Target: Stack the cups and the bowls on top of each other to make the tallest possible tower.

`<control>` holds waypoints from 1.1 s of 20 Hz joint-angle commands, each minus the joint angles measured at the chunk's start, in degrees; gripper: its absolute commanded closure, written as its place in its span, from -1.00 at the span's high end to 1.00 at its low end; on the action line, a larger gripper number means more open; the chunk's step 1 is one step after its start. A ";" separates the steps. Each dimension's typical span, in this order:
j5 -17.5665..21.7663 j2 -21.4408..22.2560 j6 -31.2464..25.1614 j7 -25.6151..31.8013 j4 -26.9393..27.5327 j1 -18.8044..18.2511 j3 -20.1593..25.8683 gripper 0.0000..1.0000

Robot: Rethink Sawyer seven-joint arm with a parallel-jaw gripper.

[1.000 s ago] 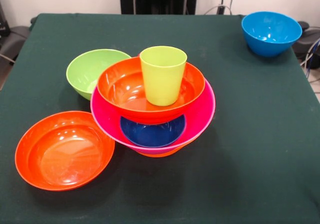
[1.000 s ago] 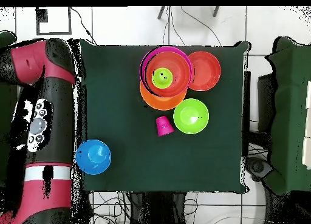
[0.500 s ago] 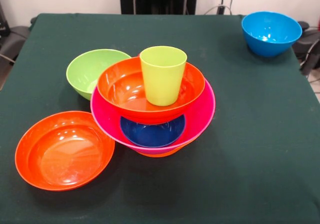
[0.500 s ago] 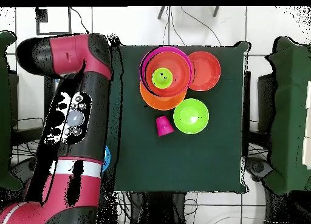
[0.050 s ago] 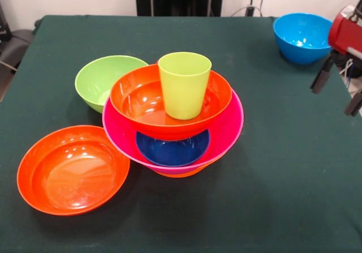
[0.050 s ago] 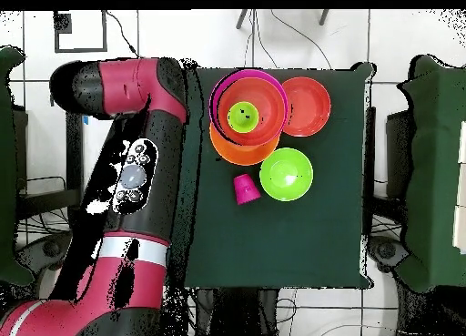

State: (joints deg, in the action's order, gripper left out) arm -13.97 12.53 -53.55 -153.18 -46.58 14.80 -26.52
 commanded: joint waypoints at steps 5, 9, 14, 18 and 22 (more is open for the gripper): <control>3.98 1.80 3.12 8.45 -9.98 0.21 9.51 1.00; 4.40 3.18 3.86 7.58 -12.22 0.45 9.50 1.00; 4.71 6.12 5.08 5.54 -16.69 1.63 9.00 1.00; 5.25 7.58 3.12 5.06 -17.11 2.32 7.96 1.00; 5.90 8.92 1.96 6.65 -17.58 2.32 7.92 1.00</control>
State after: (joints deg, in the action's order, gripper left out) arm -13.52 18.75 -51.49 -153.18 -57.75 16.12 -23.91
